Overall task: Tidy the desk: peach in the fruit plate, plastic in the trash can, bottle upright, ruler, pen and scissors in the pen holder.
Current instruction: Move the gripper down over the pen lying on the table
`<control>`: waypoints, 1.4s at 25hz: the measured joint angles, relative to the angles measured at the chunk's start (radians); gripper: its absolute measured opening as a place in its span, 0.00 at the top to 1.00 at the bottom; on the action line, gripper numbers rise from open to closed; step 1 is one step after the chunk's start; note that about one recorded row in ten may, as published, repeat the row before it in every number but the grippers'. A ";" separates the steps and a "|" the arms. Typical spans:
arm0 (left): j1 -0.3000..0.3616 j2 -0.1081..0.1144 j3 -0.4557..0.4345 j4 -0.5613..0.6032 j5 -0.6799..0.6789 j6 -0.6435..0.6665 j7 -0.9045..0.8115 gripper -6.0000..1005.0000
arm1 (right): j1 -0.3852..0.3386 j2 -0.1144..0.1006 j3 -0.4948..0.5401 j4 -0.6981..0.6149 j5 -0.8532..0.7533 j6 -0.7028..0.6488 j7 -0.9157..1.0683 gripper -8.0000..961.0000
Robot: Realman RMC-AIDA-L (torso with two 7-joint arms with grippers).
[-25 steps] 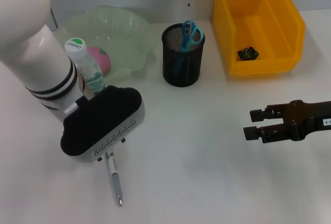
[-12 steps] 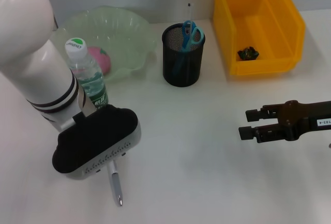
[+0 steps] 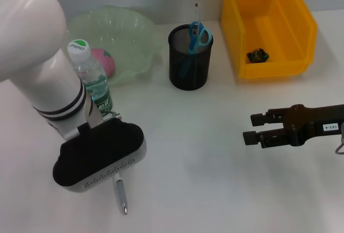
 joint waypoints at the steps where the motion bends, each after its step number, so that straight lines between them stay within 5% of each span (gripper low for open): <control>1: -0.001 0.000 0.012 0.000 0.000 -0.007 0.002 0.40 | 0.001 0.000 0.000 0.001 0.000 0.000 -0.001 0.18; 21: -0.008 0.000 0.103 -0.002 -0.016 -0.056 -0.023 0.41 | 0.000 0.001 0.000 0.024 -0.015 0.016 -0.033 0.19; 35: -0.009 0.000 0.118 0.004 -0.010 -0.054 -0.060 0.59 | -0.003 0.003 0.000 0.030 -0.016 0.018 -0.042 0.19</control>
